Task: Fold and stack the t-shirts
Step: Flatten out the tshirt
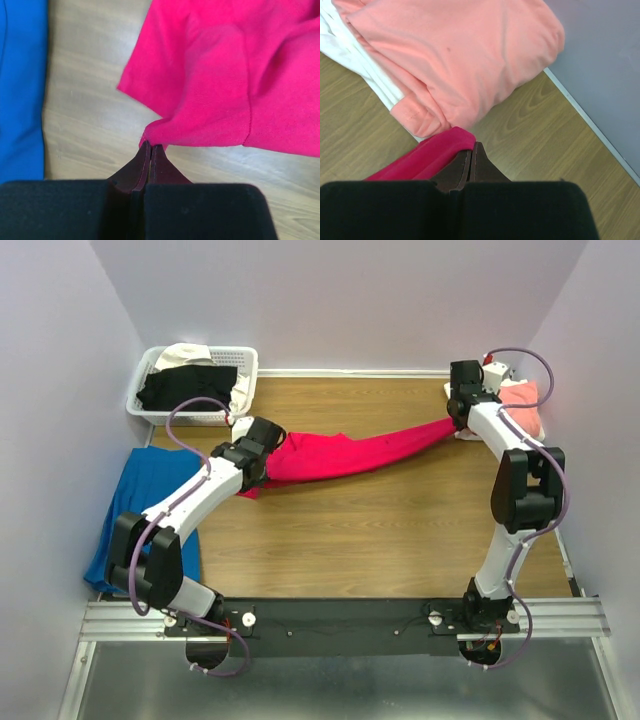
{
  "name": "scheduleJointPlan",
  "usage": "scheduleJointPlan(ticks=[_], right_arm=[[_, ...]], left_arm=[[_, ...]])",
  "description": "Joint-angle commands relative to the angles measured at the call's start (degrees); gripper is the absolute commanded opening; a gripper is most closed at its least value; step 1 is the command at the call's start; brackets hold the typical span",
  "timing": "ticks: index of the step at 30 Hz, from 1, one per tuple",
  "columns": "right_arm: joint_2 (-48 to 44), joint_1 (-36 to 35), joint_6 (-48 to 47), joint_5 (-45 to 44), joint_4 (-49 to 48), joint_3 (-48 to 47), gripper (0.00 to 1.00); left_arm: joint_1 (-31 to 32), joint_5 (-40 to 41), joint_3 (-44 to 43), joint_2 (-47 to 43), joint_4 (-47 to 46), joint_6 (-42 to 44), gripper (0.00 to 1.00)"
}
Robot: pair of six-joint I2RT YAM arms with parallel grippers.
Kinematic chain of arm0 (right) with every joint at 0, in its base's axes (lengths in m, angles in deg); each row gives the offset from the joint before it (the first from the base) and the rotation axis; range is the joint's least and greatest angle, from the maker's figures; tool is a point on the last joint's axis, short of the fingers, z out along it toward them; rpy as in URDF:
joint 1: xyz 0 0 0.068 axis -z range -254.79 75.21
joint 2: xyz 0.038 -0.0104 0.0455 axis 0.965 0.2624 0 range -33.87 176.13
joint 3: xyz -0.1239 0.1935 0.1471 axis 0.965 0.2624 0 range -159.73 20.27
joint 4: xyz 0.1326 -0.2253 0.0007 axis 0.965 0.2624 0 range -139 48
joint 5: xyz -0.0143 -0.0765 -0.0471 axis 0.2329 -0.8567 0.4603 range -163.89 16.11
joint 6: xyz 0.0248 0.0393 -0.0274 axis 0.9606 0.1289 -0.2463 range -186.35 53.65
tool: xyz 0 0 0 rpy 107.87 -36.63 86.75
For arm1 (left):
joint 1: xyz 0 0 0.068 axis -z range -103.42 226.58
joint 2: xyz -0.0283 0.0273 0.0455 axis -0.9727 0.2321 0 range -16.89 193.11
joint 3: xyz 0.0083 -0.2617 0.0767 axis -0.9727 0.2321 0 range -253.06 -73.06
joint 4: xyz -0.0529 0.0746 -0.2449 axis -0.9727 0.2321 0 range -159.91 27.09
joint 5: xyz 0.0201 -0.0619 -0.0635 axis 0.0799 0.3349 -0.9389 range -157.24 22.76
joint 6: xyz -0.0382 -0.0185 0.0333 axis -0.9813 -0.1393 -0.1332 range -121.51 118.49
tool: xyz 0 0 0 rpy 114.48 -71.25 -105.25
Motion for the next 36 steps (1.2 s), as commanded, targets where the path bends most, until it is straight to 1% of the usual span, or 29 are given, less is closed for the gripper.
scheduleJointPlan(ticks=[1,3,8,12,13,15,17,19,20,24,25,26,27,29,32,34,36], right_arm=[[1.2,0.7,0.5,-1.9,0.0,-1.4,0.01],[0.0,0.7,0.3,-1.9,0.1,-1.8,0.01],[-4.9,0.7,-0.8,-0.3,0.2,-2.6,0.01],[-10.8,0.7,-2.8,1.5,0.3,-2.3,0.01],[-13.5,0.7,-3.1,1.6,0.5,-2.3,0.01],[-16.3,0.6,-4.2,1.8,0.6,-2.1,0.01],[-21.0,0.7,-4.9,2.1,0.7,-1.8,0.01],[-24.3,0.6,-5.6,2.3,0.6,-1.1,0.01],[-27.6,0.7,-5.7,2.3,0.7,-0.9,0.01],[-34.8,0.6,-5.8,3.6,0.6,0.6,0.01],[-36.3,0.6,-5.7,3.8,0.6,1.2,0.01],[-37.6,0.6,-5.5,4.0,0.7,1.4,0.01],[-40.1,0.6,-5.3,4.5,0.6,1.7,0.01],[-42.0,0.6,-4.7,5.2,0.6,2.2,0.01],[-44.0,0.5,-3.9,6.6,0.7,1.7,0.01],[-43.3,0.6,-3.1,7.7,0.7,1.6,0.01],[-41.4,0.5,-1.8,7.7,0.7,2.0,0.01]], left_arm=[[0.1,4.2,-1.4,-5.9,-0.1,-5.1,0.0],[0.1,7.8,-3.8,-7.7,0.7,-5.0,0.0],[0.1,12.4,-14.2,-9.5,3.0,-3.3,0.0],[0.1,15.4,-21.4,-10.0,4.2,-1.3,0.0],[0.1,15.9,-23.9,-10.1,4.7,-1.2,0.0],[0.1,17.4,-26.0,-11.1,5.1,-0.6,0.0],[0.1,18.1,-27.8,-12.2,4.8,0.4,0.0],[0.1,19.2,-28.0,-14.8,4.1,2.0,0.0],[0.1,19.1,-27.6,-15.9,2.1,3.3,0.0],[0.1,19.0,-25.1,-23.5,-3.2,8.9,0.0],[0.1,19.4,-23.3,-25.0,-4.4,9.7,0.0],[0.1,19.6,-22.1,-26.3,-7.3,12.4,0.0],[0.1,19.3,-20.8,-29.3,-9.0,13.5,0.0],[0.1,18.7,-18.0,-32.7,-13.4,16.1,0.0],[0.1,16.8,-16.5,-33.5,-16.6,17.4,0.0],[0.1,15.6,-16.4,-32.1,-16.9,17.7,0.0],[0.1,14.3,-16.2,-28.4,-16.7,17.6,0.0]])
